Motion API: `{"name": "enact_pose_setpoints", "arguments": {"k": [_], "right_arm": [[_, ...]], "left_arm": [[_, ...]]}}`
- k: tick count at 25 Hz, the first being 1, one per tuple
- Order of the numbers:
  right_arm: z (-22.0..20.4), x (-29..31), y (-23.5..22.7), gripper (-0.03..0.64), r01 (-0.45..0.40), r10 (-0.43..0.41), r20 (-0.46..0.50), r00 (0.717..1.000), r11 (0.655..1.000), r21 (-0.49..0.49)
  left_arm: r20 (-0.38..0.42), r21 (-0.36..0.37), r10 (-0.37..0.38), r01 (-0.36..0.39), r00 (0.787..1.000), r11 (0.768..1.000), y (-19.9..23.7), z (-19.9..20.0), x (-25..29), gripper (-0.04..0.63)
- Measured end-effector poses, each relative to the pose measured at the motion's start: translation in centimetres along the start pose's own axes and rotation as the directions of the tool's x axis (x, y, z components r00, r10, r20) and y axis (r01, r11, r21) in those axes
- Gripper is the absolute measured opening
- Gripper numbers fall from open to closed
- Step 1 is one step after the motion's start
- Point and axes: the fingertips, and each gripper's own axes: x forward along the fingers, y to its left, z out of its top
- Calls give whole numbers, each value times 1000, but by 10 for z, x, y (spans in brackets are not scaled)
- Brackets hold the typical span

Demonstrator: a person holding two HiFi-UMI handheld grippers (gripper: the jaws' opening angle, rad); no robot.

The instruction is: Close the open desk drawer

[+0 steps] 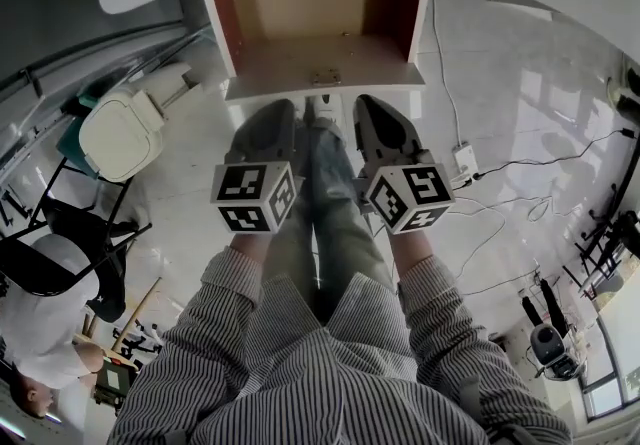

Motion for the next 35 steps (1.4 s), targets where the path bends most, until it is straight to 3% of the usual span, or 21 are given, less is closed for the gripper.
{"name": "enact_pose_setpoints", "arguments": {"k": [8,20,35], "right_arm": [[-10,7,-15,17,53,-52,20,998,998,-38],[-1,17,-15,17,41,-38,85,996,999,-33],[3,15,-15,17,36,-35,38,999,999,-34]], "left_arm": [[43,13,27,-28,999,1000,9,1,6,12],[119,4,14,-15,993,1000,6,10,11,12],[86,-11,26,-25,996,1000,5,14,9,12]]}}
